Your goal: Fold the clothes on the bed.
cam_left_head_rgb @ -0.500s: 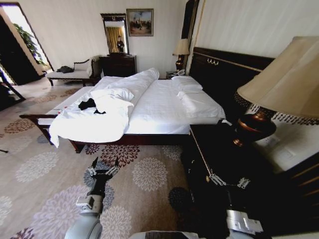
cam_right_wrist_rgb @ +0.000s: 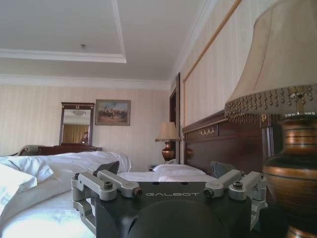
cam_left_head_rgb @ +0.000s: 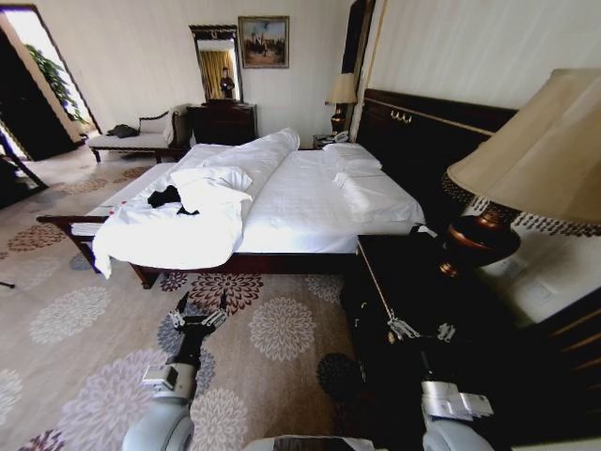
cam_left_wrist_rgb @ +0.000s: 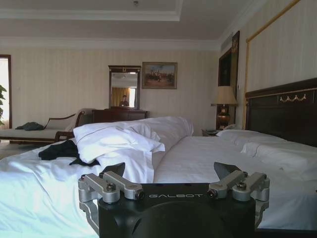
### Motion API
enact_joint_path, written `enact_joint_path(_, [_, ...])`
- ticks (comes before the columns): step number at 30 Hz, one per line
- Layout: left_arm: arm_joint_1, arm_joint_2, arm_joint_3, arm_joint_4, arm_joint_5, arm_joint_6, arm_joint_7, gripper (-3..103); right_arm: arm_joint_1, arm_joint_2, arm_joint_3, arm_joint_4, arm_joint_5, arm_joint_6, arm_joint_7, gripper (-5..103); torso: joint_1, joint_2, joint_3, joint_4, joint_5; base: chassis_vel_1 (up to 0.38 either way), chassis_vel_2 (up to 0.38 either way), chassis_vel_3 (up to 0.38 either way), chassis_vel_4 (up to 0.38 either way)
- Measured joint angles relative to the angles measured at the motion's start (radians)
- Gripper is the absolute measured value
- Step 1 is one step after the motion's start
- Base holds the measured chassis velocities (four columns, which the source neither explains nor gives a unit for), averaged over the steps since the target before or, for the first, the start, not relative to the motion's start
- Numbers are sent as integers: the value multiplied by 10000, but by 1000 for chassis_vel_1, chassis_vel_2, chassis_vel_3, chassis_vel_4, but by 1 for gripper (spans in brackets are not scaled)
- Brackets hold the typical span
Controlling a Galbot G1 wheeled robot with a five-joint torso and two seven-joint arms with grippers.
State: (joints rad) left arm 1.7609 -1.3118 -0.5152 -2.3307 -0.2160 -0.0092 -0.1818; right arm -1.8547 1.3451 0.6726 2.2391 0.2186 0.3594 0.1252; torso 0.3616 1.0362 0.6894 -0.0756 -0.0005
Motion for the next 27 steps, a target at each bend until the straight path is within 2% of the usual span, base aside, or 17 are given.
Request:
enact_joint_path(5, [89, -9, -21, -127, -70, 20, 44, 100, -15, 44, -72, 201, -171, 63, -244, 100, 0, 0, 0, 0, -1, 0, 0, 0, 0])
enact_joint_path(11, [63, -114, -108, -188, -316, -288, 226, 100, -205, 0, -236, 183, -511, -139, -744, 100, 0, 0, 0, 0, 0, 0, 0, 0, 0])
enact_joint_path(15, [62, -163, -104, -149, -303, -305, 239, 100, -246, 35, -159, 31, -727, 97, -967, 100, -1, 0, 0, 0, 0, 0, 0, 0, 0])
enact_joint_path(16, [60, -199, -80, -71, -210, -305, 244, 100, -268, 119, -122, -85, -916, 549, -1222, 100, 0, 0, 0, 0, 0, 0, 0, 0, 0])
enact_joint_path(19, [18, -230, -49, 20, -111, -301, 245, 100, -276, 235, -111, -181, -1079, 917, -1615, 100, 0, 0, 0, 0, -1, 0, 0, 0, 0])
enact_joint_path(27, [-70, -243, -11, 86, 17, -260, 237, 100, -180, 302, -80, -303, -1133, 975, -1757, 100, 0, 0, 0, 1, -1, 0, 0, 0, 0])
